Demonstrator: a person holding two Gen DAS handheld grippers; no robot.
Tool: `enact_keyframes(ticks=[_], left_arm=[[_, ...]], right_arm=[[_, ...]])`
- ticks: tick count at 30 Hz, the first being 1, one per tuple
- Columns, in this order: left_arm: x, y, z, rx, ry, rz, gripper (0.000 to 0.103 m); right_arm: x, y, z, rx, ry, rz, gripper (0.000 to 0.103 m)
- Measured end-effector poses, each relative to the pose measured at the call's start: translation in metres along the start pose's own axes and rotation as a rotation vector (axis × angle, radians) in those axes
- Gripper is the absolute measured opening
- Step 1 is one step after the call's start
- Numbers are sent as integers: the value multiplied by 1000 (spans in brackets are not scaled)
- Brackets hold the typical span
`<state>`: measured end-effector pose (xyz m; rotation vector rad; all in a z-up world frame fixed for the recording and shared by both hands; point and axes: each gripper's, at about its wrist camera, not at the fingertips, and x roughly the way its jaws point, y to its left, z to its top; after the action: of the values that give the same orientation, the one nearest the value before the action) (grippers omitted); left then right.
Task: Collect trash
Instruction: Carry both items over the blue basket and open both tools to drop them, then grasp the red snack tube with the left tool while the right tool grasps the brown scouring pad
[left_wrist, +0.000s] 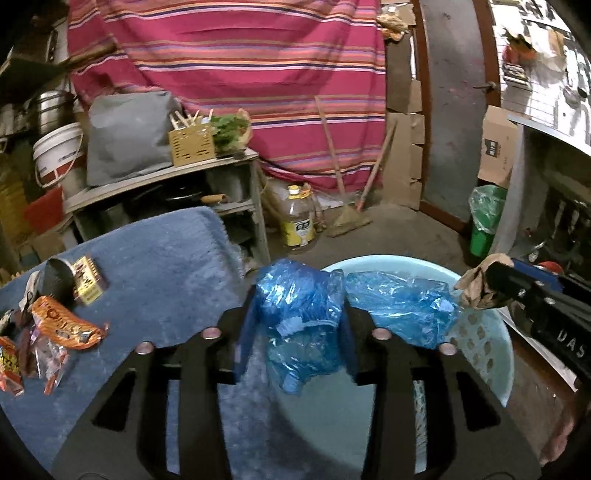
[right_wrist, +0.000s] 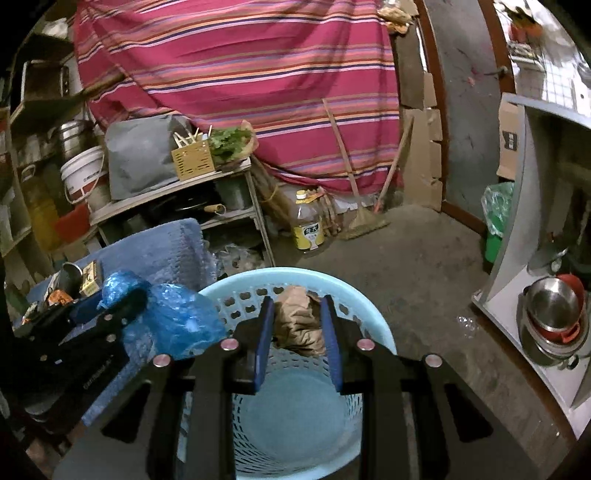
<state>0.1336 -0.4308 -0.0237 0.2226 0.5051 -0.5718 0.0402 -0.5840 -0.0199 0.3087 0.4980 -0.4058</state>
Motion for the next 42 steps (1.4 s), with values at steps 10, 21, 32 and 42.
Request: enact_keyframes(ticks=[10, 21, 32, 42], left_arm=[[-19, 18, 16, -85, -44, -17, 80], [-49, 81, 4, -130, -62, 96, 97], [-103, 178, -19, -161, -75, 256, 97], [-112, 285, -58, -264, -6, 443, 97]], right_arm=[[0, -5, -6, 1, 4, 10, 27], [18, 23, -10, -45, 17, 23, 27], [29, 50, -16, -78, 0, -78, 64], [-4, 126, -17, -163, -81, -32, 86]])
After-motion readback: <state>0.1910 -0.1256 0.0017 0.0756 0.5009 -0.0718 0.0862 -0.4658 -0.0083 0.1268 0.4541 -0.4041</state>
